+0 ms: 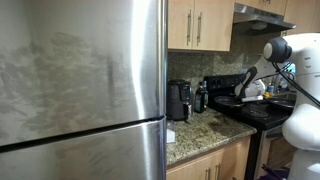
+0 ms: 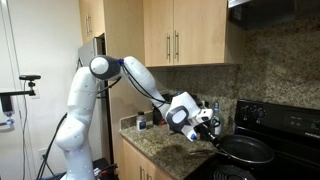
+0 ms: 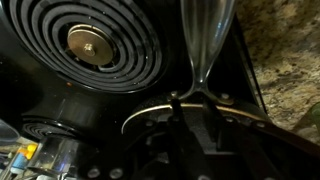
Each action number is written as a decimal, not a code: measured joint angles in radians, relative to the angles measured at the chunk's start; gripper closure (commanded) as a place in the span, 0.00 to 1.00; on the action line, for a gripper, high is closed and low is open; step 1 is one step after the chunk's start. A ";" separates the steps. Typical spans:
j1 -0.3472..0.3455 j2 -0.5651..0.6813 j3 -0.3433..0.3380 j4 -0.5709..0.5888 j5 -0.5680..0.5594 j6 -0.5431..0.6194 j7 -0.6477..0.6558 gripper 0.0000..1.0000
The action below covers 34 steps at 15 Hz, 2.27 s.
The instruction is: Move the black pan to the top left plate on the stove
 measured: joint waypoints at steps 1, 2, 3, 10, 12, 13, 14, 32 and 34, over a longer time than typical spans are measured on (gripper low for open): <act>0.000 0.003 -0.001 0.006 0.008 0.000 0.006 0.58; 0.000 0.004 -0.002 0.011 0.014 0.000 0.012 0.57; 0.000 0.004 -0.003 0.014 0.015 0.000 0.021 0.49; -0.012 -0.050 0.020 -0.003 0.036 -0.061 -0.046 0.00; -0.031 -0.090 0.052 -0.020 0.074 -0.155 -0.099 0.00; -0.035 -0.106 0.059 -0.027 0.092 -0.212 -0.123 0.00; -0.037 -0.121 0.061 -0.035 0.105 -0.272 -0.143 0.00; -0.026 -0.063 0.025 -0.038 0.009 -0.316 -0.033 0.67; -0.024 -0.069 0.026 -0.035 0.011 -0.316 -0.033 0.84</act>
